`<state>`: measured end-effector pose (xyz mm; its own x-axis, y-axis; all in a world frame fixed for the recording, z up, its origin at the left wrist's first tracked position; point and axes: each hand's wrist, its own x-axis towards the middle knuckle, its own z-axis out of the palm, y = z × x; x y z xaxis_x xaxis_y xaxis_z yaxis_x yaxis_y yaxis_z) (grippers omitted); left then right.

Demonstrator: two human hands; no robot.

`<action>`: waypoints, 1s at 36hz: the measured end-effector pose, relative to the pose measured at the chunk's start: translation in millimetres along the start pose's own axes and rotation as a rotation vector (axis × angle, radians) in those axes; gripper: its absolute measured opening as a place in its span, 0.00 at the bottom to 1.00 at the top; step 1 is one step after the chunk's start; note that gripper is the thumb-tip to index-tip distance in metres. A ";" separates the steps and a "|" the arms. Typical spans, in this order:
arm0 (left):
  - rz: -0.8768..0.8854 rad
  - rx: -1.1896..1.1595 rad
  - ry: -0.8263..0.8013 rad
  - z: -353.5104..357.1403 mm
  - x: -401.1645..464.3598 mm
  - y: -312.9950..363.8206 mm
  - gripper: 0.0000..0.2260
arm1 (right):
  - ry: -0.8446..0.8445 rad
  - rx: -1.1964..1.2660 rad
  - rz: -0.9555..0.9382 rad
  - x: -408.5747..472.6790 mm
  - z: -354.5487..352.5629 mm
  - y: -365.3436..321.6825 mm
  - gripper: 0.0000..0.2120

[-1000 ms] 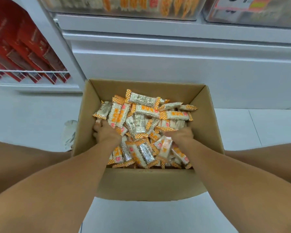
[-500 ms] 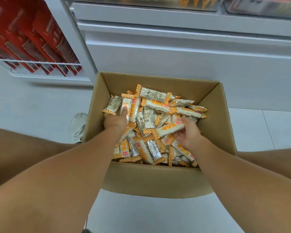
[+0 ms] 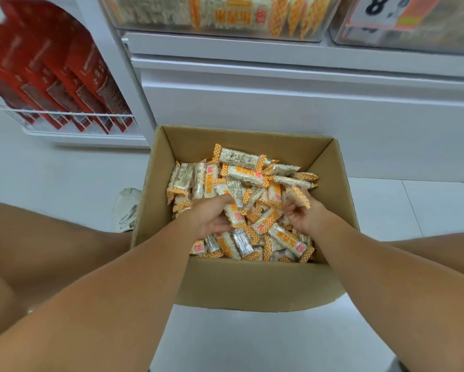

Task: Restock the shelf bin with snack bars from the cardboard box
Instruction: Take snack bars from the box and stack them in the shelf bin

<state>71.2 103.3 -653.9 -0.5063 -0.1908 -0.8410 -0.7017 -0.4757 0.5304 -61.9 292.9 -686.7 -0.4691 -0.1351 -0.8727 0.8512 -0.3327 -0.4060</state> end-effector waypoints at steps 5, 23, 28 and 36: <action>-0.003 -0.063 -0.059 6.1 -4.8 2.9 0.20 | -0.062 -0.104 0.107 -8.3 -13.5 -1.6 0.14; 0.093 -0.040 -0.044 27.3 -1.1 14.2 0.27 | -0.424 -1.198 0.050 -63.6 9.2 -3.2 0.22; 0.034 0.009 -0.165 23.0 -9.8 14.0 0.17 | -0.088 -0.723 -0.394 -46.3 23.7 -5.4 0.11; 0.010 -0.119 -0.316 25.4 -14.4 14.4 0.29 | -0.099 -0.933 -0.912 -39.5 62.7 28.2 0.12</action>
<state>55.6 121.0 -631.5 -0.6565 0.0701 -0.7511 -0.6414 -0.5760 0.5068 -34.1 230.4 -646.7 -0.9410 -0.2873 -0.1786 0.0430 0.4221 -0.9055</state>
